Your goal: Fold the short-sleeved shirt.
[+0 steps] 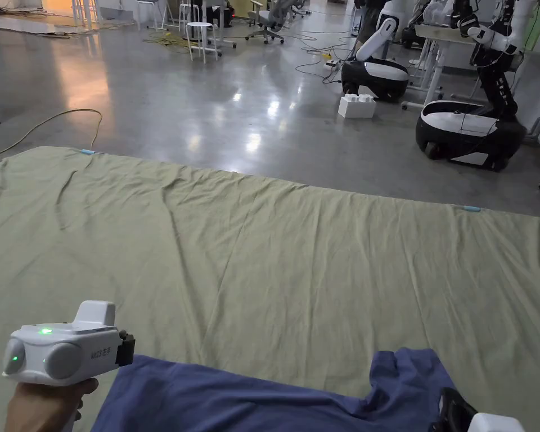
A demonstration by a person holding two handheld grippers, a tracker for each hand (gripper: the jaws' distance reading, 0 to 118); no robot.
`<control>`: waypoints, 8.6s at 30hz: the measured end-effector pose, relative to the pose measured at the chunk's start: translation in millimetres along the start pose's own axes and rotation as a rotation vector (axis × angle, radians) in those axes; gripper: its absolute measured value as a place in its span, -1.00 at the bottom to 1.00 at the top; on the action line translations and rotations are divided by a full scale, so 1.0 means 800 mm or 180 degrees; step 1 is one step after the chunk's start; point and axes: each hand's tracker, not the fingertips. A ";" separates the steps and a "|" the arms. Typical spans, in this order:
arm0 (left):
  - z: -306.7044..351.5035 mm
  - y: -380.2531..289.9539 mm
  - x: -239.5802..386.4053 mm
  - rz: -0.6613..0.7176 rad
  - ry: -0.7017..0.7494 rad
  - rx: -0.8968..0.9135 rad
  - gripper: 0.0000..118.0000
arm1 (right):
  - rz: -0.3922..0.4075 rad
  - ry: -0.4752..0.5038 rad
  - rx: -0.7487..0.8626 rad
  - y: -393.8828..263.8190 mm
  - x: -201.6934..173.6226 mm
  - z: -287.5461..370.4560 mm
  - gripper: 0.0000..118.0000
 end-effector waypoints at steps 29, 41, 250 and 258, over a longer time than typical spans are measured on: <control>-0.063 0.002 0.001 -0.0095 0.0140 -0.0500 -0.94 | -0.0266 -0.0122 -0.0661 -0.047 0.063 -0.055 -0.97; 0.011 -0.016 0.007 0.0083 -0.0072 0.0148 -0.94 | -0.0193 0.0032 -0.1895 -0.053 0.153 -0.221 0.14; 0.131 -0.171 0.161 0.0938 -0.1396 -0.0993 -0.86 | -0.0252 0.0036 0.0064 -0.005 0.017 0.041 -0.99; 0.097 -0.198 0.199 0.0888 -0.1215 -0.1197 -0.85 | -0.0247 -0.0049 0.0028 -0.011 0.033 0.048 -0.99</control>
